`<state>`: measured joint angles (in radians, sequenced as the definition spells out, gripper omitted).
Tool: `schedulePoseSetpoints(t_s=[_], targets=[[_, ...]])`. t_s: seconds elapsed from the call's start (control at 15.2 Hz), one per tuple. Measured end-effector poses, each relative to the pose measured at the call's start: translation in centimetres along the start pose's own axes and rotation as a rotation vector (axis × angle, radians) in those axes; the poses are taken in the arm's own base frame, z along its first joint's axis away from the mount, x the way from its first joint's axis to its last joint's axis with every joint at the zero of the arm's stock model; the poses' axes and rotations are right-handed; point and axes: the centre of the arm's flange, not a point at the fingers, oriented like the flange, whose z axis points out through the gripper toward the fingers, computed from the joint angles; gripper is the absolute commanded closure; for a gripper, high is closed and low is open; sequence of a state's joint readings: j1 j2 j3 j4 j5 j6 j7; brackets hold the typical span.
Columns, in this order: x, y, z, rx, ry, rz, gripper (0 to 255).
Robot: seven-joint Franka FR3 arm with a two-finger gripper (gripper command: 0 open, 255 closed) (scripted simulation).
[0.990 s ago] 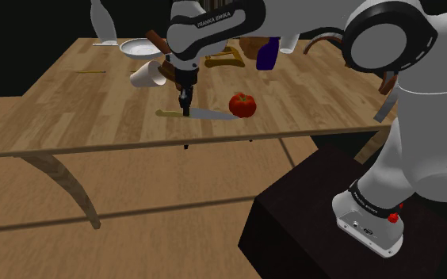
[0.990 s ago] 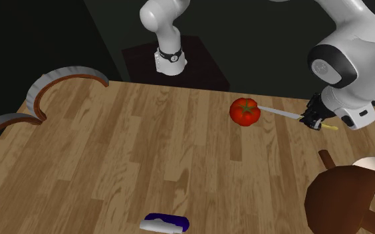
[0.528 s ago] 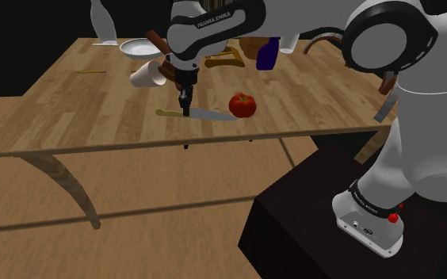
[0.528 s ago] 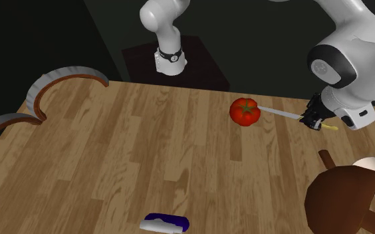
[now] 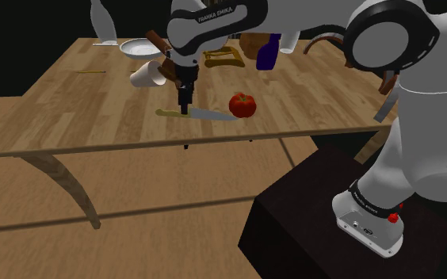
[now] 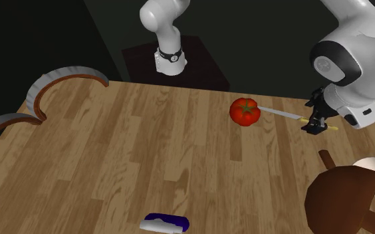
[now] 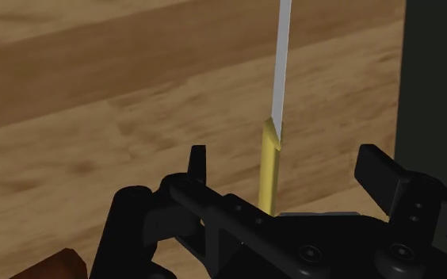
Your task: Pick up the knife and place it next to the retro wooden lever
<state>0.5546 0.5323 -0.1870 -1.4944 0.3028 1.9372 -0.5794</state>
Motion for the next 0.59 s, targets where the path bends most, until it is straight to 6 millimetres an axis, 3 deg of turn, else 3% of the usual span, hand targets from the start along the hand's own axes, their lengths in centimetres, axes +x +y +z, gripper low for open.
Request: schedulePoseSetpoints(t_s=[0.2, 0.59], targets=[[-0.1, 0.1, -3.1, -0.001, 0.001, 0.000, 0], [0.1, 0.0, -3.6, 0.000, 0.000, 0.000, 0]])
